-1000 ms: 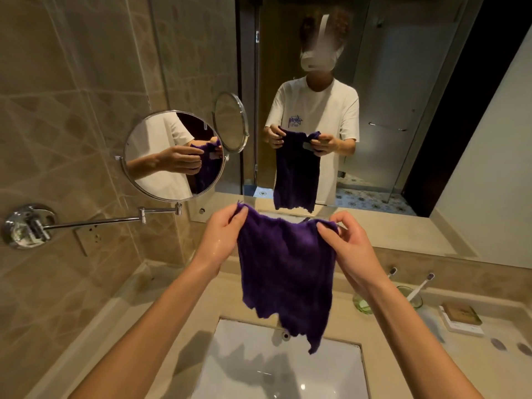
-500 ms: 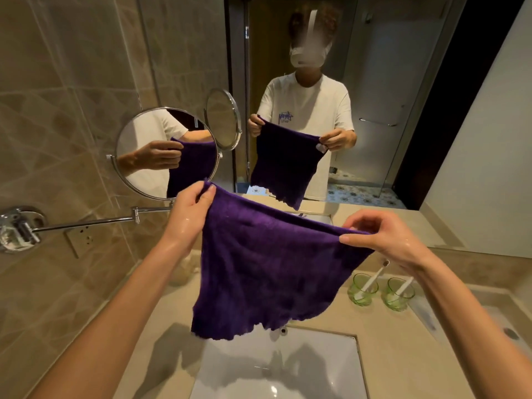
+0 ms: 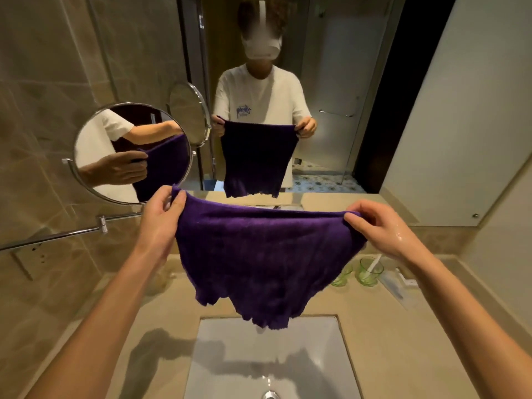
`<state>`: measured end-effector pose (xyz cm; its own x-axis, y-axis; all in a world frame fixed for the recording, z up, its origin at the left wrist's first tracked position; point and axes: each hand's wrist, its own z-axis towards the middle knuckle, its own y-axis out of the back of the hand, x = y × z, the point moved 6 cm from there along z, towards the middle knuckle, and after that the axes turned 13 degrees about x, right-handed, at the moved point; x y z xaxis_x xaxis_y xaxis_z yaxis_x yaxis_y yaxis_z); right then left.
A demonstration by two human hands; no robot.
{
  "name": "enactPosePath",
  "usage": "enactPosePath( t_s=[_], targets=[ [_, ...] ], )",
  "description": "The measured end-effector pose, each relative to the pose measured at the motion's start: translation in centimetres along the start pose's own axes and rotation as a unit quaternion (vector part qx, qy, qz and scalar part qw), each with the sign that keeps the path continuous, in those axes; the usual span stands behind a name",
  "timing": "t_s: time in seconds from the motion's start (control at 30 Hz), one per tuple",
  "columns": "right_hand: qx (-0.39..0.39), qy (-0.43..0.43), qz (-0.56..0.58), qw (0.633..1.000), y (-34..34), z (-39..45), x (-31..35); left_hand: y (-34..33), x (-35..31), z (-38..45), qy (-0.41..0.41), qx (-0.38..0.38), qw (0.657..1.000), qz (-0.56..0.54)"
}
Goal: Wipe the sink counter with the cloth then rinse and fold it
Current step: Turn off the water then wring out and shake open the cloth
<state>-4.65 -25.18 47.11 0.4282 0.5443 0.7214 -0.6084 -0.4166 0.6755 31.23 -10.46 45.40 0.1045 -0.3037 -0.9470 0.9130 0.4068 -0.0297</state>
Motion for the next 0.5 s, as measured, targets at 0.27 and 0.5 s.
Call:
enactPosePath(
  t_s=[0.27, 0.5],
  targets=[
    [-0.144, -0.052, -0.082, 0.985, 3.6, -5.3, -0.4, -3.2, 1.0, 1.4, 0.006, 0.101, 0.994, -0.038],
    [-0.163, -0.106, 0.089, 0.977, 8.1, -11.8, -4.2, -8.8, 0.5, 0.4, 0.024, 0.163, 0.986, -0.024]
  ],
)
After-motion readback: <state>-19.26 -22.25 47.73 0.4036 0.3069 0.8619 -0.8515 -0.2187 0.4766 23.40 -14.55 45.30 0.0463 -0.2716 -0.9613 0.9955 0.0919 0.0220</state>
